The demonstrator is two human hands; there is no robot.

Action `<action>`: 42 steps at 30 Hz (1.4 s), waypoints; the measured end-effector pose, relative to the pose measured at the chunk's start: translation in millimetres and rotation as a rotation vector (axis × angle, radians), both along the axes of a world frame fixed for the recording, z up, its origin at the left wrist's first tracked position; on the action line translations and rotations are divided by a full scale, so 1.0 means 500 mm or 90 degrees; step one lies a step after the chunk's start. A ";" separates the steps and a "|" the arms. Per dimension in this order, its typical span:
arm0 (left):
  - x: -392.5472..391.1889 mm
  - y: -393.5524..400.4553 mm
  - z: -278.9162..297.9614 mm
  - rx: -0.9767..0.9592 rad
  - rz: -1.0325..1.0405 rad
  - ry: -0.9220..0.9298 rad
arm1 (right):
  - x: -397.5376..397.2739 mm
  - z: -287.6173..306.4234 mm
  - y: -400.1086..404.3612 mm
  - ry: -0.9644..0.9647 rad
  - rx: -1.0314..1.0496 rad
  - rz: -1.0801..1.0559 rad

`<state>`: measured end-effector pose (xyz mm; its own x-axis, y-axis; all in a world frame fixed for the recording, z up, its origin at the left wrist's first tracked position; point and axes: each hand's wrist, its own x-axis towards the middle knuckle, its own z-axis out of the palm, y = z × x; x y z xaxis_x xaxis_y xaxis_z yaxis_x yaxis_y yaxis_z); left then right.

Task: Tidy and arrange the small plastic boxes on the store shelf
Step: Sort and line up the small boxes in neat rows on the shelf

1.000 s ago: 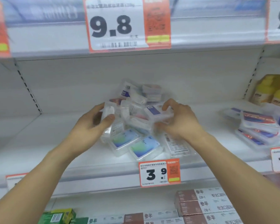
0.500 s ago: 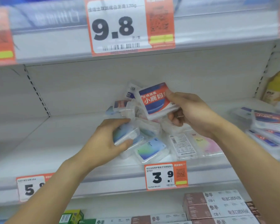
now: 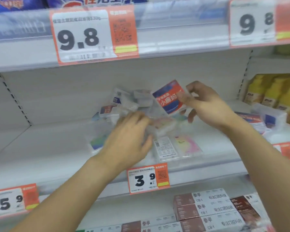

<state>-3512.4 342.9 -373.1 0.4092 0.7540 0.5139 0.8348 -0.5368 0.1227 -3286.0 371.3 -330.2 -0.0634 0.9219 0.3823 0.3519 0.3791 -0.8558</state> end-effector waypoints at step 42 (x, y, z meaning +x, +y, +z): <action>-0.181 0.169 -0.023 -0.324 0.134 -0.117 | -0.250 -0.013 0.200 -0.424 0.060 -0.041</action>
